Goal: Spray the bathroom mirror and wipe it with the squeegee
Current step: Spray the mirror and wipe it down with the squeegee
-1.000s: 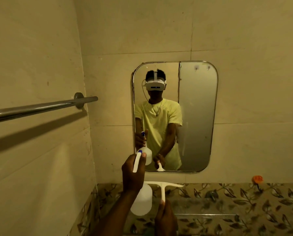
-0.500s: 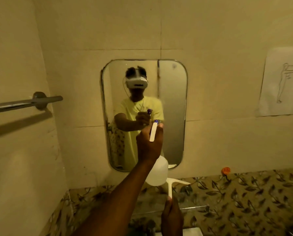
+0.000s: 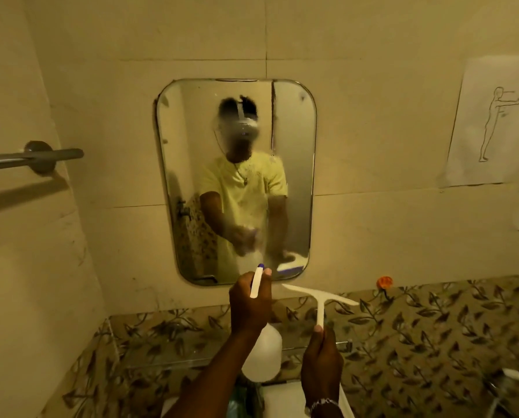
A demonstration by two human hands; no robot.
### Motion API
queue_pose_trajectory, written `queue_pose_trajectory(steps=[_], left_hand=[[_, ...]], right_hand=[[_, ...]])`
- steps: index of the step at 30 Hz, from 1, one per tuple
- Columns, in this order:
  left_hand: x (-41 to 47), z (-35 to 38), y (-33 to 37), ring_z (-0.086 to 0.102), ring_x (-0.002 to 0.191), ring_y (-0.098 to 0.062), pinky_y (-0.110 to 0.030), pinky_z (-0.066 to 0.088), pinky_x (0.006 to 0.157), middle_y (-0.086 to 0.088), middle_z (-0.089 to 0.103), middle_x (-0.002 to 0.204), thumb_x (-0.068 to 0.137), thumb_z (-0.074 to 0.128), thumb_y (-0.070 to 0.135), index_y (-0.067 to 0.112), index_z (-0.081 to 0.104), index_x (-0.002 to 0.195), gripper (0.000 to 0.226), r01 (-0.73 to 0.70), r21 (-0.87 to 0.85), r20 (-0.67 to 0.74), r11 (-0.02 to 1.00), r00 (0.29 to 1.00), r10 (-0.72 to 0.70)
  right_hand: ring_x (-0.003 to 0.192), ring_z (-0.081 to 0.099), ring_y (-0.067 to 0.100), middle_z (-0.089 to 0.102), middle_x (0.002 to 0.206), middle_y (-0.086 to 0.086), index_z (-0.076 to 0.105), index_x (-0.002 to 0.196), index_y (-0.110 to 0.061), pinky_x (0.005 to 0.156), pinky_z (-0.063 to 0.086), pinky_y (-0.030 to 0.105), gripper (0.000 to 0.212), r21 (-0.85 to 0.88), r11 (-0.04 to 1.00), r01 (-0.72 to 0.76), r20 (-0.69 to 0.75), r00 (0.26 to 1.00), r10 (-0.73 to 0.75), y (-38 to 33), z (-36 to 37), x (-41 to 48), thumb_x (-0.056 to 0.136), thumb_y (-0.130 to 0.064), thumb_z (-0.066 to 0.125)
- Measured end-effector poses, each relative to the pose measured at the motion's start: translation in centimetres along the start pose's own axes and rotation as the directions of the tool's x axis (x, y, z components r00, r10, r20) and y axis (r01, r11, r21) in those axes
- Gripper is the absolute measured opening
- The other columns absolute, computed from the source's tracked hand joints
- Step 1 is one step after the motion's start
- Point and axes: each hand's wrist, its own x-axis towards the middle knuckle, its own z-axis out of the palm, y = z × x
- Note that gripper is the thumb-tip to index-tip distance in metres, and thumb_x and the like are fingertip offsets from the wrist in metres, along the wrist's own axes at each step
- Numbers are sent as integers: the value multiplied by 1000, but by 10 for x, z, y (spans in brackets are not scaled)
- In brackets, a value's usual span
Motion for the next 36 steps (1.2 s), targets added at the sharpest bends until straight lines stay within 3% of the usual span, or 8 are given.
queue_pose_trajectory(steps=[3,11,15,20,24,28,32,36], left_hand=[[-9,-6,-13,66,56,-3,-12,45,45,6,63,55,96,69,36,27,65,67,30,97,17,-1,995,995,-97],[-1,-28,-11,68,65,-8,-11,48,56,1,68,64,95,68,33,15,72,79,25,7,-28,13,1000,1000,-7],[1,-34,-8,68,63,-11,-12,46,56,-6,69,63,95,71,25,14,74,76,22,10,-74,3,997,1000,-10],[3,-45,0,70,66,-15,-19,52,58,-6,73,75,93,74,24,31,73,75,19,32,-122,-36,992,999,-37],[5,-51,3,70,65,-11,-12,50,57,-5,72,68,94,72,22,21,74,76,18,40,-99,-21,994,999,-43],[10,-55,3,68,64,-2,-6,47,58,-5,70,65,97,68,22,8,75,82,22,29,-58,-6,998,1000,-29],[14,-60,2,68,69,-9,-10,49,60,-6,72,69,96,68,26,5,75,86,24,-13,-63,-17,998,1000,12],[14,-65,-4,68,69,-16,-15,51,58,-8,71,69,94,63,33,5,74,85,31,-45,-52,-16,998,999,44]], right_hand=[[51,54,8,58,62,-2,63,111,-16,44,36,20,51,94,981,170,-13,986,-169,-30,-9,11,100,-51,28],[61,59,8,62,75,0,60,118,-14,49,44,17,27,307,777,550,-15,819,-574,-219,-8,61,108,-29,41],[73,68,21,71,88,8,61,120,-11,62,58,40,34,323,730,602,8,769,-639,-310,3,83,108,-32,38],[68,63,18,70,93,12,58,126,-5,54,43,27,39,271,732,625,-4,761,-649,-373,16,95,108,-31,34],[89,69,34,71,105,19,56,128,-4,69,55,40,39,263,748,610,32,769,-638,-388,24,91,109,-29,33],[93,70,32,70,108,19,56,124,-1,66,51,34,37,253,757,603,14,780,-626,-391,32,84,109,-28,35],[63,60,7,66,89,7,56,123,-5,42,35,8,32,235,746,623,-15,770,-638,-362,40,74,108,-27,38],[54,55,1,57,75,-8,57,118,-13,42,42,10,22,273,760,590,12,788,-616,-263,55,52,108,-25,41]])
